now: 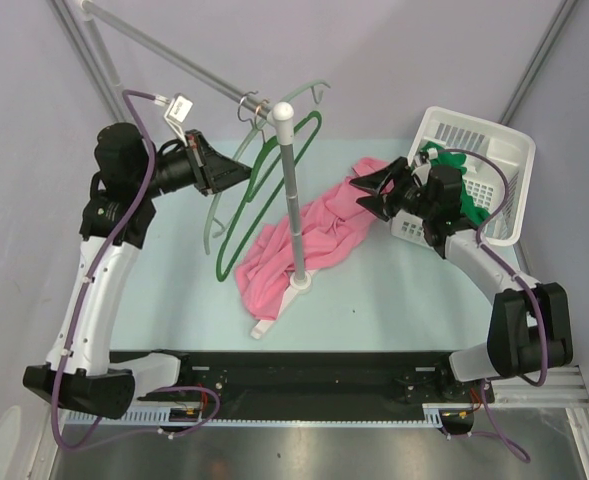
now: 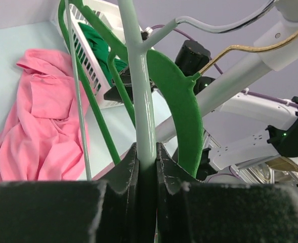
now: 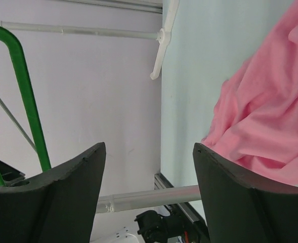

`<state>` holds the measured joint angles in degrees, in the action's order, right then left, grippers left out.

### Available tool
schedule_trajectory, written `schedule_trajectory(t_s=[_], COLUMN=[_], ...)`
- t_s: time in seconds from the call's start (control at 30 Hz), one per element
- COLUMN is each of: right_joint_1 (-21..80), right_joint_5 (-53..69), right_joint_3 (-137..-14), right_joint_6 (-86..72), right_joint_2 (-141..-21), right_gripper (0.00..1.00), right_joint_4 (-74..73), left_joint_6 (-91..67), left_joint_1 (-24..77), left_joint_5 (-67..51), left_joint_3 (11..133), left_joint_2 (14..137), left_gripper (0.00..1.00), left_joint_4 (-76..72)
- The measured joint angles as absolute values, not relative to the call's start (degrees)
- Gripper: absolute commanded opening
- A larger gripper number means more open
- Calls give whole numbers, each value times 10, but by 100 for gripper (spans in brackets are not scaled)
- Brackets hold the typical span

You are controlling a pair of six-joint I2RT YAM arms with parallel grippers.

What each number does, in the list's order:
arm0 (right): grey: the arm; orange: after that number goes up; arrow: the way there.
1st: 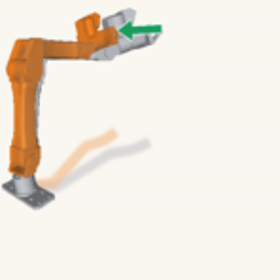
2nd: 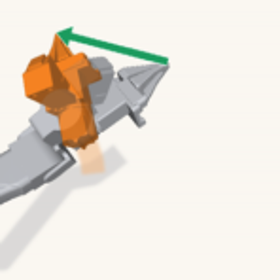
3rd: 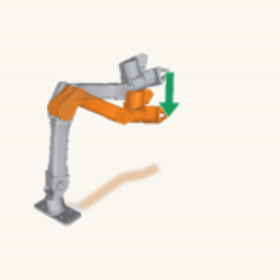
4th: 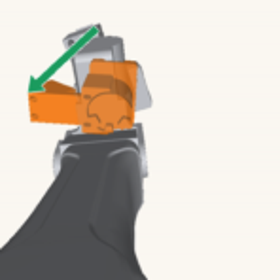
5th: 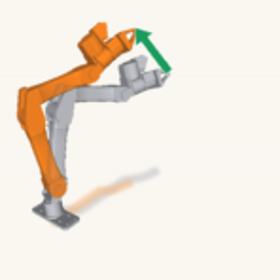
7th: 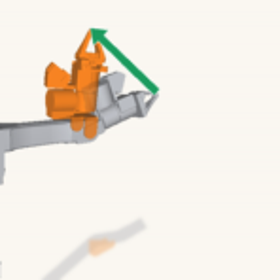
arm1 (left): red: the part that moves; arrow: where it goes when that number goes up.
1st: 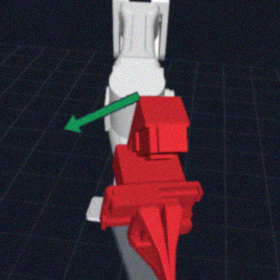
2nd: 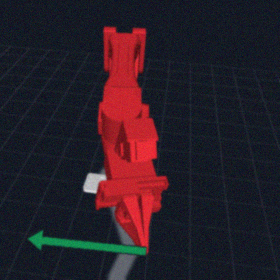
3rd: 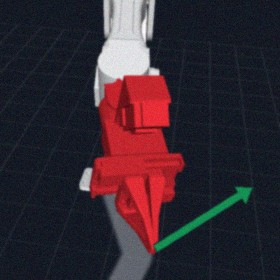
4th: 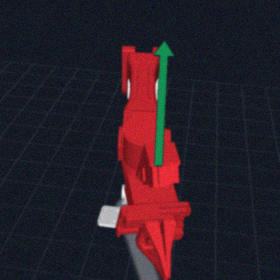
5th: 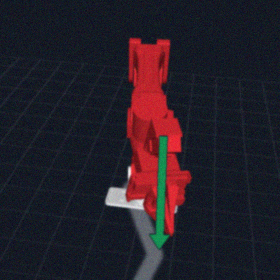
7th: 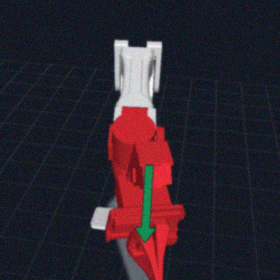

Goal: Remove the t-shirt from the hanger

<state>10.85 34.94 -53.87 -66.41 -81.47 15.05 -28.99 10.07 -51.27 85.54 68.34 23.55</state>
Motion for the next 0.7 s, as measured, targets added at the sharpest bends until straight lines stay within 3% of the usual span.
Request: schedule_trajectory(t_s=[0.13,0.17,0.23,0.27,0.3,0.43,0.7], right_joint_1=[108,108,108,108,108,128,240], right_joint_5=[340,335,325,317,309,234,84], right_joint_3=[-539,-540,-545,-552,-561,-633,-760], right_joint_6=[-636,-623,-601,-581,-560,-439,-250], right_joint_2=[-805,-804,-803,-803,-804,-809,-879], right_gripper=[77,79,82,84,89,100,100], right_joint_4=[130,120,99,80,58,-43,-150], left_joint_6=[-280,-279,-276,-277,-281,-291,-294], left_joint_1=[101,101,99,96,94,62,46], left_joint_5=[-510,-507,-491,-481,-469,-402,-169], left_joint_3=[855,855,855,854,851,834,791], left_joint_2=[682,681,676,672,665,614,401], left_gripper=[21,41,58,90,97,100,100], left_joint_4=[240,241,245,248,250,269,300])
